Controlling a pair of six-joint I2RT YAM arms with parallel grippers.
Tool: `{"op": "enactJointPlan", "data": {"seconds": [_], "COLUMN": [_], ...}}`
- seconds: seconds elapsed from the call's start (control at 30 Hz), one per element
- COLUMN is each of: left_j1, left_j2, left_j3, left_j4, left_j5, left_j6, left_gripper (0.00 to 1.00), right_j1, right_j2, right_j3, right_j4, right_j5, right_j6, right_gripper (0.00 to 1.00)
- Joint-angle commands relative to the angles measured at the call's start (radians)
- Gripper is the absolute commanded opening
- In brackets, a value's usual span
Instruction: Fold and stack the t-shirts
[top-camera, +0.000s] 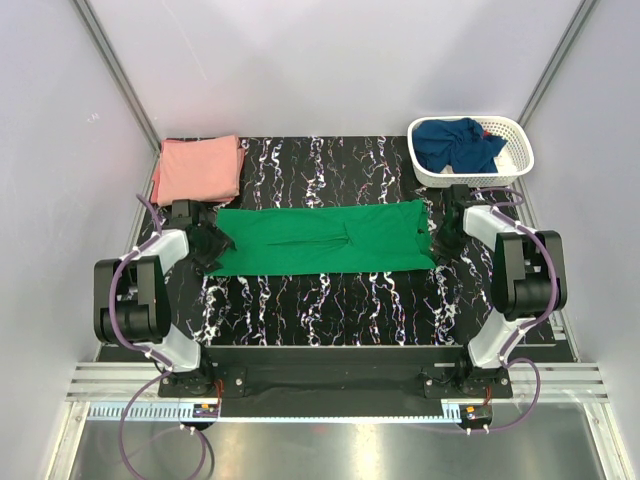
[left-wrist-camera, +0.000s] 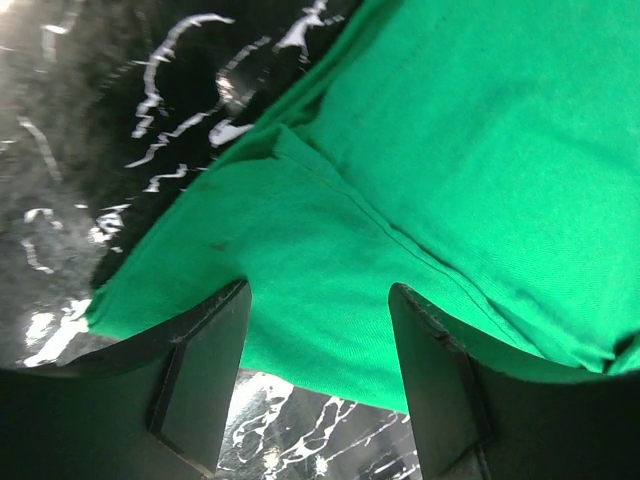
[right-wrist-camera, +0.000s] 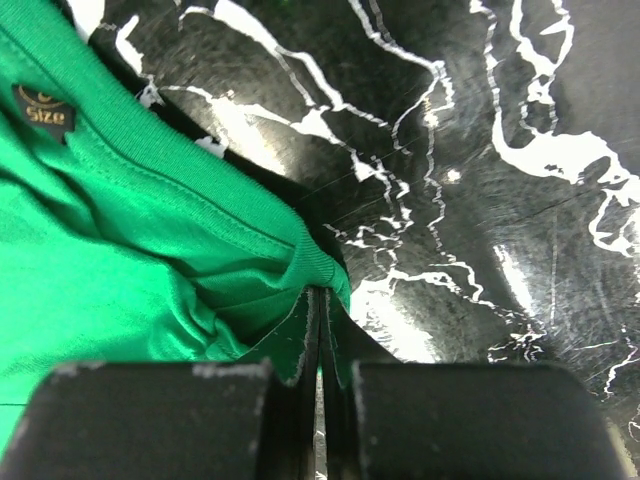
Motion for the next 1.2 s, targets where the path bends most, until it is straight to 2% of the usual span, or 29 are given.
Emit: {"op": "enactJointPlan", "data": {"seconds": [0.0, 0.17, 0.37, 0.47, 0.6, 0.77, 0.83, 1.0, 1.17], "left_j1": [0.008, 0.007, -0.002, -0.004, -0.001, -0.001, 0.013, 0.024, 0.034], "left_j2": [-0.019, -0.042, -0.165, -0.211, -0.227, -0.153, -0.103, -0.053, -0.013], "left_j3": [0.003, 0.0, 0.007, 0.052, 0.081, 0.082, 0.098, 0.072, 0.033], "left_j4": [-0.069, -0.076, -0.093, -0.133, -0.151, -0.112, -0.125, -0.124, -0.148], "left_j5": [-0.175, -0.168, -0.129, -0.106, -0.108, -0.114, -0.105, -0.121, -0.236], "left_j6": [0.014, 0.014, 0.014, 0.023, 0.028, 0.045, 0.046, 0.052, 0.045], "left_gripper": [0.66, 0.66, 0.66, 0.67, 0.67, 0.67, 0.67, 0.68, 0.68], "right_j1": [-0.031, -0.037, -0.037, -0.037, -0.036, -0.036, -0.037, -0.039, -0.039], "right_j2": [0.011, -0.029, -0.115, -0.155, -0.164, -0.118, -0.081, -0.034, -0.018], "right_j3": [-0.033, -0.033, 0.04, 0.089, 0.071, 0.008, -0.007, -0.029, -0.029], "right_j4": [-0.003, -0.011, -0.089, -0.123, -0.06, 0.035, 0.053, 0.037, 0.043], "right_j5": [0.106, 0.084, 0.035, -0.034, -0.239, -0.374, -0.376, -0.203, -0.131], "right_j6": [-0.019, -0.033, -0.052, -0.045, -0.036, -0.03, -0.026, -0.029, -0.052], "right_gripper": [0.0, 0.0, 0.0, 0.0, 0.0, 0.0, 0.0, 0.0, 0.0]}}
